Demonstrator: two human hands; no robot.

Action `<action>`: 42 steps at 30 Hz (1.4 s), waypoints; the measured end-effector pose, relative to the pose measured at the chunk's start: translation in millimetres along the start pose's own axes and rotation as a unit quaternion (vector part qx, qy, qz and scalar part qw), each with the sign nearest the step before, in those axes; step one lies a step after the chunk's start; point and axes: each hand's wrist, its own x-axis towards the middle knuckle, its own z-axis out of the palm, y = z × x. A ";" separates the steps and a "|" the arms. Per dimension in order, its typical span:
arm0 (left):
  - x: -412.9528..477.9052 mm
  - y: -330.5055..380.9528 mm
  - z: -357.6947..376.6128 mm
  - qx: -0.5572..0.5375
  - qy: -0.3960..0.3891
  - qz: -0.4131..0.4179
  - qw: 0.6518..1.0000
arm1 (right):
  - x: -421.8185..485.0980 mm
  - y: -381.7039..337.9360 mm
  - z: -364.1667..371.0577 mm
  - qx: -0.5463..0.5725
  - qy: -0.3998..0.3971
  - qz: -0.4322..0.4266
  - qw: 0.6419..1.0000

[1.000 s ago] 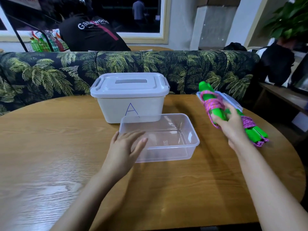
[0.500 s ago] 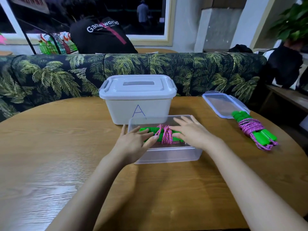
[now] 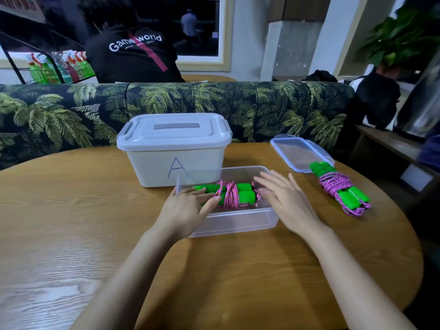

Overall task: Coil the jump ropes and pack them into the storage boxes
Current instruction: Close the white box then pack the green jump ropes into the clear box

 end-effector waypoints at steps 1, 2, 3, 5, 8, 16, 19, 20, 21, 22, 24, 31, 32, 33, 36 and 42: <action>1.7 1.6 0.3 -0.001 0.005 0.001 1.000 | -4.0 12.9 -1.8 0.011 0.020 0.028 0.999; 3.0 2.8 0.4 -0.003 0.009 0.002 1.000 | -7.4 27.2 -3.4 0.022 0.038 0.058 0.997; 4.0 4.2 0.1 -0.006 0.012 0.004 1.000 | -10.6 41.9 -5.0 0.028 0.060 0.087 0.994; 6.0 5.9 0.7 -0.007 0.015 0.007 1.000 | -16.3 72.9 -6.8 -0.002 0.108 0.138 0.984; 7.3 7.9 -0.3 -0.006 0.016 0.016 1.000 | -20.5 110.5 -7.2 -0.141 0.119 0.221 0.958; 7.6 6.4 -1.4 -0.022 0.013 0.013 1.000 | -27.0 129.6 4.1 -0.157 0.116 0.399 0.896; 5.7 5.3 -2.3 -0.017 0.005 0.019 1.000 | -26.3 127.7 4.7 -0.062 0.134 0.402 0.903; 4.1 5.5 -3.3 -0.019 0.008 0.022 1.000 | -26.0 126.8 3.6 -0.010 0.150 0.401 0.904; 2.6 4.5 -4.1 -0.023 0.012 0.023 0.999 | -26.1 123.2 0.9 0.059 0.177 0.388 0.903; 0.8 3.1 -4.7 -0.025 0.014 0.024 0.999 | -26.2 116.1 -3.0 0.139 0.208 0.360 0.899; -3.6 0.0 -5.0 -0.031 0.014 0.022 0.999 | -26.6 89.1 -15.1 0.300 0.236 0.279 0.881; -14.0 -7.6 6.9 -0.170 0.161 0.088 0.968 | -8.5 0.7 -36.5 0.363 -0.096 -0.005 0.927; -16.3 -10.5 8.6 -0.184 0.167 0.104 0.963 | -4.2 -3.6 -33.9 0.320 -0.135 -0.030 0.937; -18.7 -14.7 11.1 -0.186 0.164 0.116 0.962 | -0.3 -7.1 -31.3 0.285 -0.169 -0.050 0.942; -26.9 -23.8 17.9 -0.138 0.146 0.125 0.972 | 8.8 -7.8 -22.6 0.173 -0.228 -0.081 0.955; -32.8 -24.3 19.4 -0.085 0.138 0.110 0.981 | -1.2 -19.7 -11.9 0.017 -0.227 -0.050 0.972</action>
